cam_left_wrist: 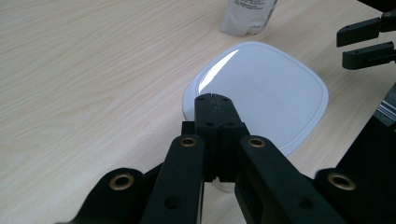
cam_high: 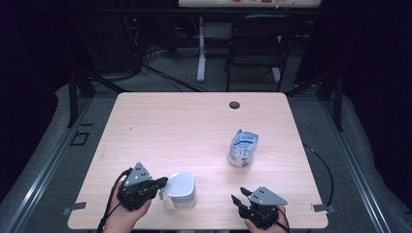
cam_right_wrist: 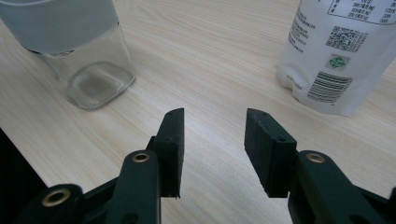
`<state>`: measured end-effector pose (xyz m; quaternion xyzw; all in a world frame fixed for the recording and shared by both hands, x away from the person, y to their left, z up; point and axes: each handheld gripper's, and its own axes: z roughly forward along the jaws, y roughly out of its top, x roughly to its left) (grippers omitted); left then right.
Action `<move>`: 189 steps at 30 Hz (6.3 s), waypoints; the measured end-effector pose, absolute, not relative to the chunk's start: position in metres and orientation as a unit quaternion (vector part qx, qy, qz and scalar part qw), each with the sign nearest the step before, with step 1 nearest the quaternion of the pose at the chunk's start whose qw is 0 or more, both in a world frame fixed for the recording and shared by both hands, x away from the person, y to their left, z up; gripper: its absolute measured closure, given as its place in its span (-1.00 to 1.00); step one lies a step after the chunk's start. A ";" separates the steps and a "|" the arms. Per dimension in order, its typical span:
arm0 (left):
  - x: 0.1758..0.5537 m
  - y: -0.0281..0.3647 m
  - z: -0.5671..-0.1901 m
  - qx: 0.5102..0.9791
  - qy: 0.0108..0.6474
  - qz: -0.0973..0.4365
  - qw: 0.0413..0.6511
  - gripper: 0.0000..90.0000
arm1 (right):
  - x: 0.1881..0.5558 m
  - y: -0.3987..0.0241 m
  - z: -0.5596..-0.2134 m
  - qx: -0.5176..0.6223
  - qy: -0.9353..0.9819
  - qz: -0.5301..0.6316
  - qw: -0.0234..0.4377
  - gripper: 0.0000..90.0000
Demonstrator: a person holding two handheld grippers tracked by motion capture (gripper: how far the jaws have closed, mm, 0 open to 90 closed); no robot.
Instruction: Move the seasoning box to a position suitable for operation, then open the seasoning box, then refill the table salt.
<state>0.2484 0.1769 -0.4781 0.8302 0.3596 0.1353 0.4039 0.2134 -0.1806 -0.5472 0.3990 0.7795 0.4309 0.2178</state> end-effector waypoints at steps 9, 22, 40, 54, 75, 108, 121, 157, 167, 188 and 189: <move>0.248 0.178 -0.478 0.829 0.361 0.136 0.405 1.00 | 0.213 -0.176 -0.541 0.401 0.772 0.448 0.205 0.28; 0.248 0.179 -0.479 0.828 0.361 0.136 0.407 1.00 | 0.223 -0.138 -0.513 0.358 0.790 0.469 0.169 0.29; 0.248 0.178 -0.479 0.828 0.360 0.138 0.408 1.00 | 0.239 -0.096 -0.507 0.320 0.817 0.449 0.169 0.30; 0.247 0.177 -0.479 0.828 0.359 0.140 0.408 1.00 | 0.242 -0.085 -0.508 0.312 0.827 0.438 0.165 0.29; 0.247 0.178 -0.480 0.828 0.359 0.144 0.406 1.00 | 0.241 -0.082 -0.499 0.304 0.828 0.440 0.170 0.29; 0.244 0.182 -0.480 0.823 0.368 0.151 0.405 0.87 | 0.242 -0.066 -0.480 0.288 0.827 0.450 0.175 0.29; 0.244 0.198 -0.476 0.814 0.379 0.162 0.410 0.51 | 0.242 -0.055 -0.475 0.280 0.825 0.460 0.174 0.28; 0.253 0.235 -0.471 0.780 0.423 0.183 0.424 0.36 | 0.244 -0.031 -0.460 0.264 0.819 0.480 0.174 0.25; 0.257 0.233 -0.471 0.776 0.424 0.183 0.429 0.35 | 0.241 -0.058 -0.457 0.283 0.810 0.479 0.185 0.22; 0.264 0.240 -0.476 0.770 0.440 0.180 0.425 0.29 | 0.250 -0.131 -0.457 0.341 0.788 0.464 0.217 0.17; 0.264 0.241 -0.476 0.770 0.440 0.180 0.425 0.29 | 0.251 -0.136 -0.457 0.345 0.786 0.464 0.220 0.17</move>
